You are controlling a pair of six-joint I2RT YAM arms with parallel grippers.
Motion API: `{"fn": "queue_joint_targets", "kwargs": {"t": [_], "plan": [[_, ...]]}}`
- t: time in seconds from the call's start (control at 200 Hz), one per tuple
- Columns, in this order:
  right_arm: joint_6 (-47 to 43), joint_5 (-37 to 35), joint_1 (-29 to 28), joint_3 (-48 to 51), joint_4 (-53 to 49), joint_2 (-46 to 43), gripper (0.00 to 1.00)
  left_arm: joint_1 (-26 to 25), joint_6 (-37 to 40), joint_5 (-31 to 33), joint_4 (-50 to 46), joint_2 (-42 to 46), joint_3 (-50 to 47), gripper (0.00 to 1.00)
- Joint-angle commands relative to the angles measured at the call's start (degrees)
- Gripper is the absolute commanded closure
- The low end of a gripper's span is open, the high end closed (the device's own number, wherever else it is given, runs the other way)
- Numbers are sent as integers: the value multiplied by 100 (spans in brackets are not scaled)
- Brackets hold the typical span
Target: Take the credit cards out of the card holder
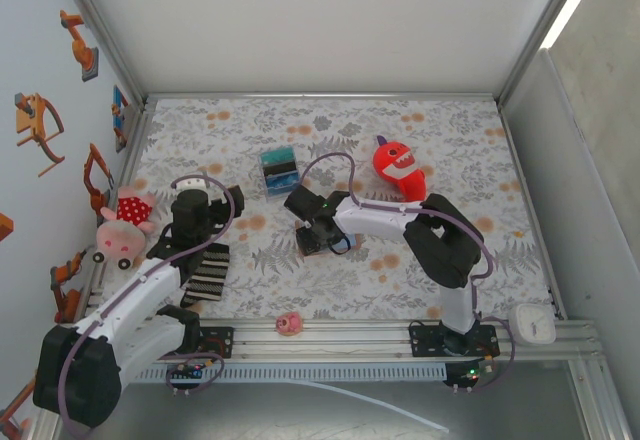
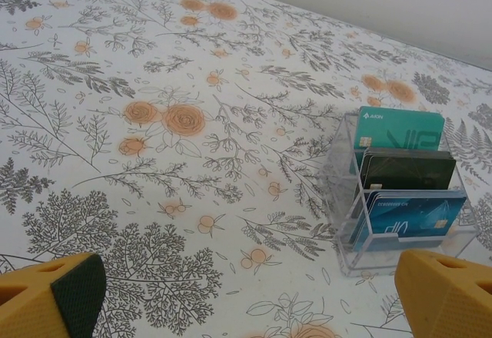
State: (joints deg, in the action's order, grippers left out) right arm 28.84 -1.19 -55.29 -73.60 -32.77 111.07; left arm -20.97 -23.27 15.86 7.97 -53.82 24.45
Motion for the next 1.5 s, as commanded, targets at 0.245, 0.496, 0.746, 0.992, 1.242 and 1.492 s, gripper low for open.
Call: {"fn": "queue_joint_targets", "kwargs": {"t": [0.245,0.496,0.746,0.992,1.242,1.492], "plan": [[16,-342,-20,83,-229,-84,74,-21,68,-108,-258,288,244,3],[-89,-359,-18,195,-100,-505,86,-125,202,-171,-256,591,260,3],[-152,-742,-20,359,-197,-778,79,-304,246,-137,-249,716,322,3],[-16,-957,-12,542,-285,-877,65,-472,365,-48,-261,683,428,3],[109,-1103,170,840,-271,-1192,65,-679,524,92,-327,557,507,3],[269,-971,502,1203,-111,-1390,65,-871,645,178,-440,368,556,3]]}}
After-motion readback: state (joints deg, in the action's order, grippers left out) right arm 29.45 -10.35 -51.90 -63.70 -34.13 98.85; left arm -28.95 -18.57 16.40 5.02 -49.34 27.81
